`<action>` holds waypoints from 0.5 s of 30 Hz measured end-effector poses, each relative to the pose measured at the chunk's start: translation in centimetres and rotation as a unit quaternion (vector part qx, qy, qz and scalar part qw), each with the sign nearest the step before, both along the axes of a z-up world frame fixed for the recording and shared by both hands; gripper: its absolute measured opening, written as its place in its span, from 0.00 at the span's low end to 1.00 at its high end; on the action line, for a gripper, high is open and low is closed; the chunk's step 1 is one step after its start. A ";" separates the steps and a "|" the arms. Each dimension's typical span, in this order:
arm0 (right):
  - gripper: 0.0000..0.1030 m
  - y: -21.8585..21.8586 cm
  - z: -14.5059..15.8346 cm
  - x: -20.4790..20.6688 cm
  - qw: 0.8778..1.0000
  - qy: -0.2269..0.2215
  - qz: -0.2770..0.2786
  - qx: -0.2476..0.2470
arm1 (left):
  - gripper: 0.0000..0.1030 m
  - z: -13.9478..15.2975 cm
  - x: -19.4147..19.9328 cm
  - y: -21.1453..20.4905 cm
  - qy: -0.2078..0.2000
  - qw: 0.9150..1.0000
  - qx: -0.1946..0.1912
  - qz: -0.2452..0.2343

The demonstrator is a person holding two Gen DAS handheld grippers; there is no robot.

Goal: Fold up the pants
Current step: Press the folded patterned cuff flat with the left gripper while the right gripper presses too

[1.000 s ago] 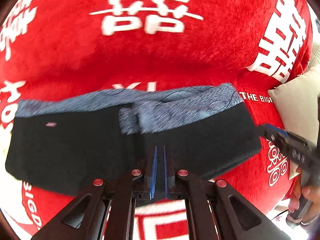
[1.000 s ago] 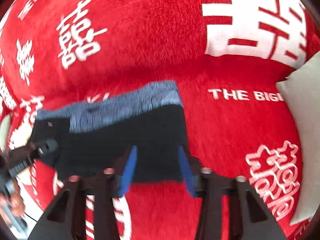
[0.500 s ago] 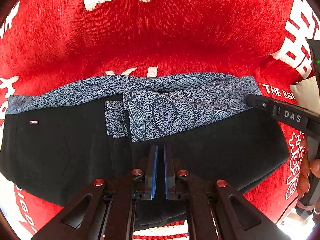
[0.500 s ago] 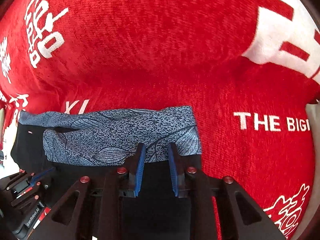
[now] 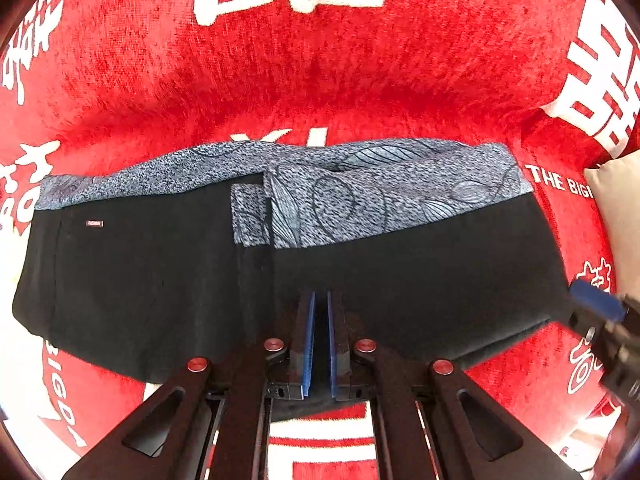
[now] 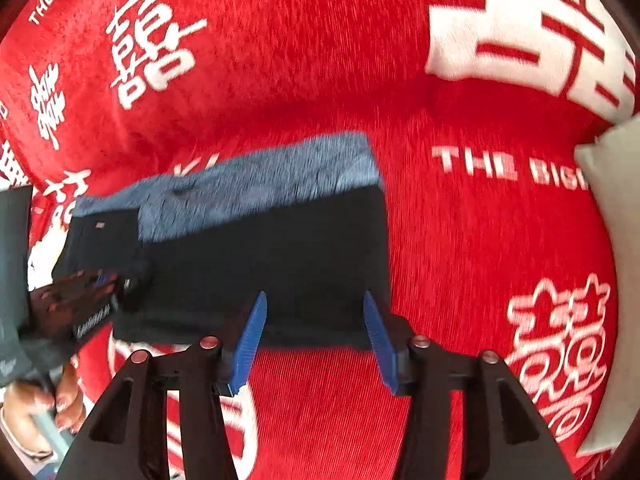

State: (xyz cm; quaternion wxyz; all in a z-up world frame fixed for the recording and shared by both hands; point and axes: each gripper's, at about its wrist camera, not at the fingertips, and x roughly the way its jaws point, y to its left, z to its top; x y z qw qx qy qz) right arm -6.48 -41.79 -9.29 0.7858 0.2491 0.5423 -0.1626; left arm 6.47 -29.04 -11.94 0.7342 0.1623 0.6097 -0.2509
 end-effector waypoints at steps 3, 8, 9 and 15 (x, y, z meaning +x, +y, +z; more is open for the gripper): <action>0.53 0.1 0.1 -0.8 1.000 0.009 0.004 0.000 | 0.06 0.0 -0.5 -0.2 0.008 1.000 0.000 -0.001; 0.53 0.1 0.1 -1.4 1.000 0.015 0.011 0.018 | 0.06 0.8 -1.7 0.2 0.025 0.999 -0.024 0.006; 0.53 0.3 0.2 -1.4 1.000 0.016 0.018 0.017 | 0.06 1.0 -1.8 0.2 0.028 0.999 -0.029 0.009; 0.53 0.8 0.6 -1.5 0.998 0.022 0.049 0.012 | 0.64 2.5 -2.3 0.9 0.035 0.998 -0.043 0.026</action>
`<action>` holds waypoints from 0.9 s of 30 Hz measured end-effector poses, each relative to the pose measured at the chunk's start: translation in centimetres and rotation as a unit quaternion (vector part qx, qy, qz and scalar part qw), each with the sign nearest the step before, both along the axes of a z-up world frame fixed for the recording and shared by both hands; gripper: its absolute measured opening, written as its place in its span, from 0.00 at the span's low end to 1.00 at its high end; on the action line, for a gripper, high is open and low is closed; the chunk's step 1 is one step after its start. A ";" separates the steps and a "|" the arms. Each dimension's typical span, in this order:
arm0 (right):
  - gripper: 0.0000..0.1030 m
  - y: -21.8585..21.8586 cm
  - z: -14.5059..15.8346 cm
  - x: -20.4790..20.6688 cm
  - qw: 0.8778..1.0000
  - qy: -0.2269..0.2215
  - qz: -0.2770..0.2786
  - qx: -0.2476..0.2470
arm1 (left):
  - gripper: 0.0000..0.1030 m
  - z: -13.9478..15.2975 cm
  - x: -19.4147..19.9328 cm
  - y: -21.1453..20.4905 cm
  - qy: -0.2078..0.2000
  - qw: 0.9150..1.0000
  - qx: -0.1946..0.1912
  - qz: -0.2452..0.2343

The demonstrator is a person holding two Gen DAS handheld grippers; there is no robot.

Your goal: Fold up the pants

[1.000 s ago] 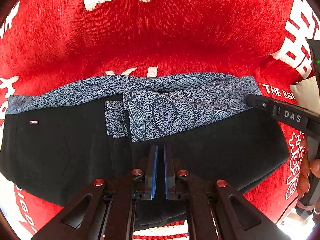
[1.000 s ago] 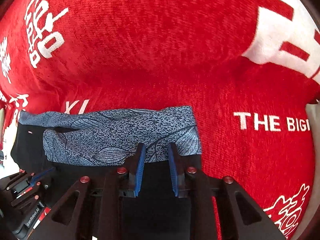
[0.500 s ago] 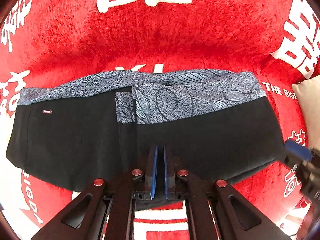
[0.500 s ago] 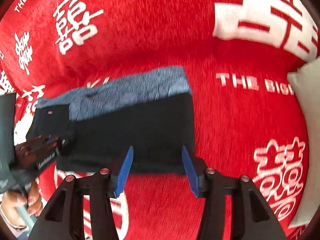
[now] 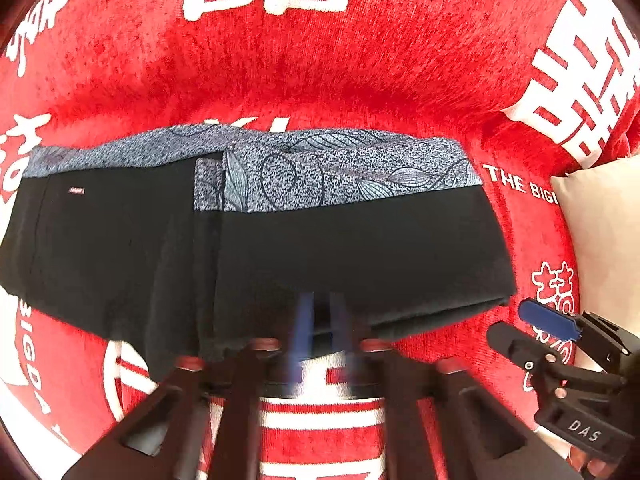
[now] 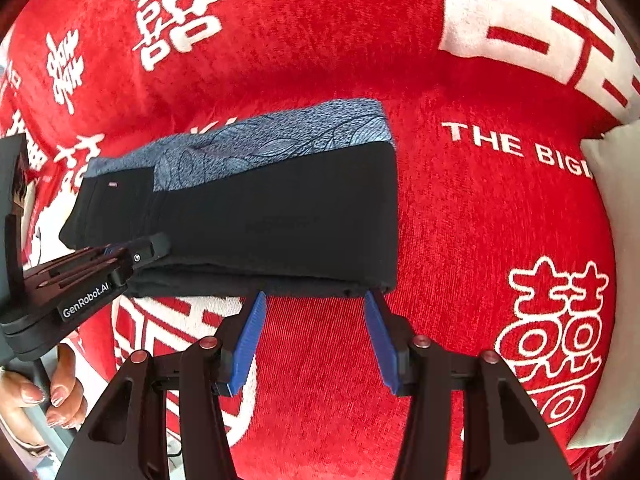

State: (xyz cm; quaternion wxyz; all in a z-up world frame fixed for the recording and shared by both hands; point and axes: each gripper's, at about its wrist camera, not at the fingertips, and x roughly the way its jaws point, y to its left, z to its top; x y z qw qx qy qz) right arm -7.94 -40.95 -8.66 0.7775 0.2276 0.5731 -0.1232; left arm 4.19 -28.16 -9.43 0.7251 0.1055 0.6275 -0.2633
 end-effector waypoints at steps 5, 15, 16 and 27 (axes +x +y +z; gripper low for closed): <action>0.53 0.3 0.5 0.0 1.000 0.000 0.019 -0.001 | 0.94 1.8 -0.4 0.6 -0.022 1.000 0.001 0.021; 0.79 0.1 1.8 0.8 0.999 0.006 0.046 -0.028 | 0.94 2.7 -0.7 2.7 -0.033 0.996 0.060 0.061; 0.79 0.0 1.8 0.9 0.998 0.008 0.046 -0.033 | 0.94 2.7 -0.7 2.9 -0.032 0.995 0.062 0.064; 0.84 2.6 2.3 3.0 0.996 0.019 0.033 -0.077 | 0.94 1.6 1.2 7.2 -0.024 0.995 0.081 0.056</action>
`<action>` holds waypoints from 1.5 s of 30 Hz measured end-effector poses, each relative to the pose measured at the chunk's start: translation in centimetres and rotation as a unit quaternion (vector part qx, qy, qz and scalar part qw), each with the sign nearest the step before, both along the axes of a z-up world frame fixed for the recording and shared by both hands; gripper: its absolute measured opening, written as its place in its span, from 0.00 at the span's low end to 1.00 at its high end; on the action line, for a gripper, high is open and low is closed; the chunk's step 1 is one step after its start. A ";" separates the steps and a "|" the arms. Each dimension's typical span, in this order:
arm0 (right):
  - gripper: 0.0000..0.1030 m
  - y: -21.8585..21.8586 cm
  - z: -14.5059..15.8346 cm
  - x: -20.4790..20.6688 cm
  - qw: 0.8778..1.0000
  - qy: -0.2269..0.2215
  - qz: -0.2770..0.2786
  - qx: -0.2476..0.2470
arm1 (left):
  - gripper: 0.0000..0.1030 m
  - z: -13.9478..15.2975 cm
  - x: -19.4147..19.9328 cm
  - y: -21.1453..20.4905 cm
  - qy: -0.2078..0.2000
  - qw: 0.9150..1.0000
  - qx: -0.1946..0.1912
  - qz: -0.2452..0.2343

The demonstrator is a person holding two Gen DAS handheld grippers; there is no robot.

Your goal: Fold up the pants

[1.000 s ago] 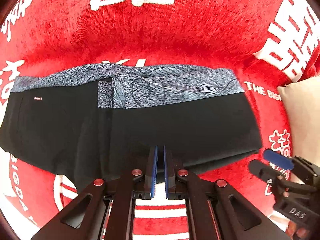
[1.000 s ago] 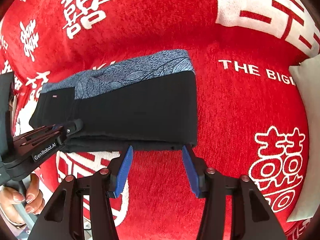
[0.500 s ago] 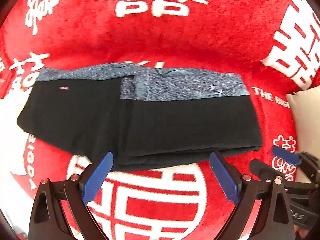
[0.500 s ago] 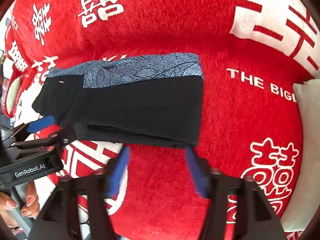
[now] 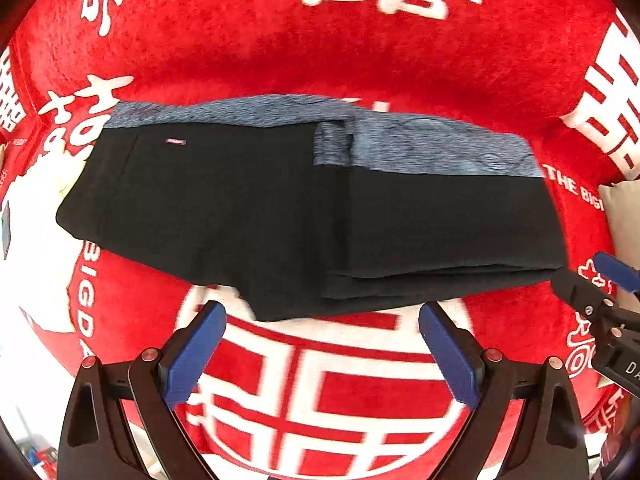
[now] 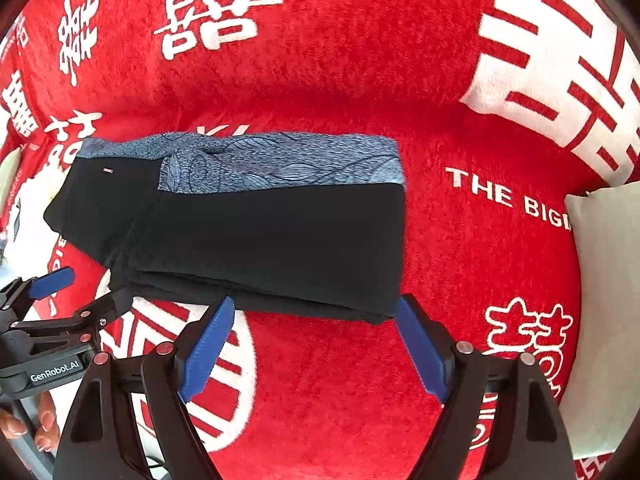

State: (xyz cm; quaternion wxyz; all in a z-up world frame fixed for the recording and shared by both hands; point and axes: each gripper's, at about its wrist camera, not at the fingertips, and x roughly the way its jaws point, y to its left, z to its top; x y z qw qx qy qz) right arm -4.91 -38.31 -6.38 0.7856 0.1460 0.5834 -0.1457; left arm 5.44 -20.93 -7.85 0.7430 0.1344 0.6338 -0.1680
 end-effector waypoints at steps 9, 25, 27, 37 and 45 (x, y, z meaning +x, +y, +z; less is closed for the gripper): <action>0.90 8.5 0.0 4.4 1.000 0.005 -0.009 -0.017 | 0.94 -0.1 4.4 9.4 0.001 1.000 -0.016 0.026; 0.90 18.1 -1.5 10.2 0.998 0.038 0.048 -0.023 | 0.94 -4.1 11.1 23.3 0.043 0.976 -0.115 0.179; 0.90 17.8 -1.8 10.2 0.997 0.043 0.050 -0.029 | 0.94 -4.7 11.1 23.5 0.046 0.973 -0.118 0.191; 0.90 12.3 -2.6 9.5 0.998 0.027 -0.016 -0.062 | 0.94 -6.5 12.8 22.6 0.040 0.965 -0.142 0.217; 0.89 11.6 -6.4 12.4 0.999 0.026 -0.022 0.037 | 0.94 -7.5 12.9 22.0 0.048 0.960 -0.170 0.219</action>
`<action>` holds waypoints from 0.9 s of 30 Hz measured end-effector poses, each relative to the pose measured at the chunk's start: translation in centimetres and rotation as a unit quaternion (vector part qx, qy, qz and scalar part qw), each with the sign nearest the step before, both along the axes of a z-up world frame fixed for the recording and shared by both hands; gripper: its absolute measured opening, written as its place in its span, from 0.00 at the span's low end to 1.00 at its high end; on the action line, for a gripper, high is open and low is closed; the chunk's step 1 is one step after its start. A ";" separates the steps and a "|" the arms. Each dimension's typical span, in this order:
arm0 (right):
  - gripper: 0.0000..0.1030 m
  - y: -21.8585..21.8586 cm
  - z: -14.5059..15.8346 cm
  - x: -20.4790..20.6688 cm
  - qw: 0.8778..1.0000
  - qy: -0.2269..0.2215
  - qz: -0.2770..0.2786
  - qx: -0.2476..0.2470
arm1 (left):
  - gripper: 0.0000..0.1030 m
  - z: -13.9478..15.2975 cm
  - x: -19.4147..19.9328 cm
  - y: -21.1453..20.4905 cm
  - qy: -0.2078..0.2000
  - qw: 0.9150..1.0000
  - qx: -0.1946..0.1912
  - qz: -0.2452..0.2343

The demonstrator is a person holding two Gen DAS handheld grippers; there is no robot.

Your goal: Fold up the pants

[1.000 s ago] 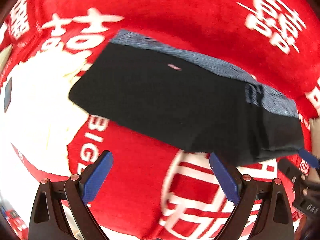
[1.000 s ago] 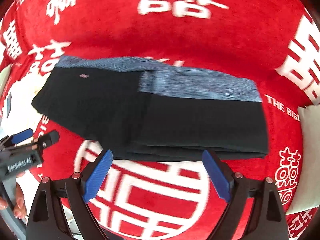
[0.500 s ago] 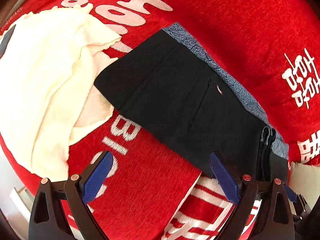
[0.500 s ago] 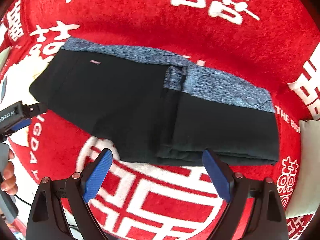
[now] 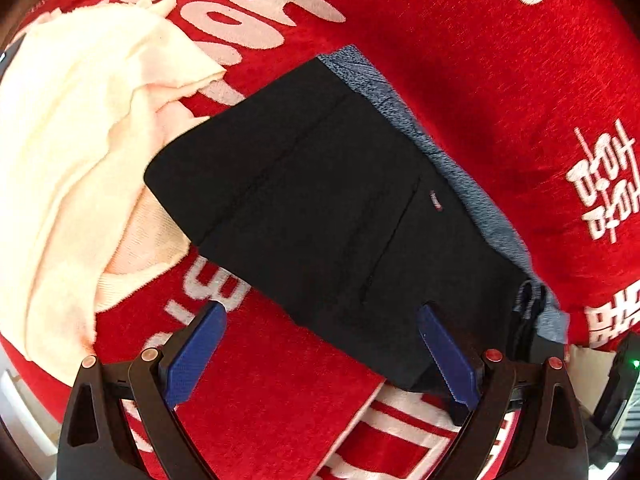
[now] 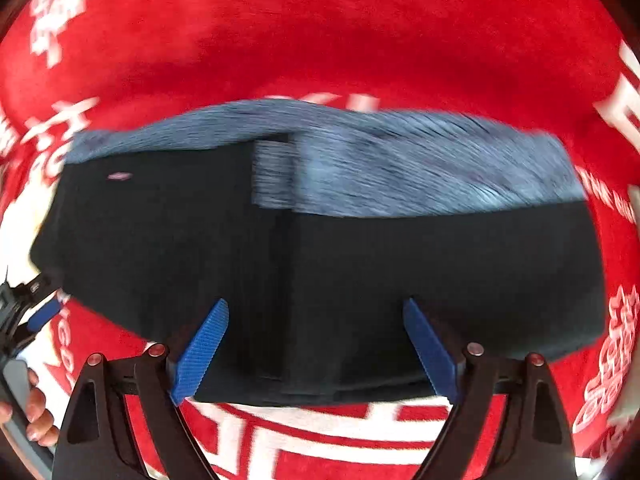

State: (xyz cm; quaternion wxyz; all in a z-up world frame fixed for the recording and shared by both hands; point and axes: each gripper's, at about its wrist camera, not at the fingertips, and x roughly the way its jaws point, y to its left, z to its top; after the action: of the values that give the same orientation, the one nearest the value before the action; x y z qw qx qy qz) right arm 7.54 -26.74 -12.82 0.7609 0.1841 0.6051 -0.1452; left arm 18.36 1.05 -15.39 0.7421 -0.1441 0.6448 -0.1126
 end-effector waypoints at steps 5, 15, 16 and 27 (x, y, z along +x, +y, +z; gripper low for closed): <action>0.89 2.9 -0.1 0.0 0.997 0.015 0.074 -0.025 | 0.94 -0.5 0.0 0.3 0.005 0.998 -0.052 0.017; 0.91 3.5 -0.2 -0.4 0.995 0.008 0.094 -0.029 | 0.94 -1.9 0.3 -0.2 -0.005 0.991 -0.131 0.033; 0.91 3.4 -0.3 -0.6 0.995 0.007 0.095 -0.029 | 0.94 -2.0 0.3 -0.2 -0.009 0.990 -0.137 0.036; 0.91 2.9 -0.2 -0.8 0.994 -0.003 0.105 -0.024 | 0.94 -1.4 1.2 -0.6 -0.049 0.985 -0.162 0.034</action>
State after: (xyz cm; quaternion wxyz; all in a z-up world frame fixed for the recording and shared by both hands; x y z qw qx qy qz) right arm 6.77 -23.81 -13.00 0.7781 0.1022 0.6148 -0.0784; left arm 19.55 0.41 -16.78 0.7432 -0.2783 0.5757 -0.1970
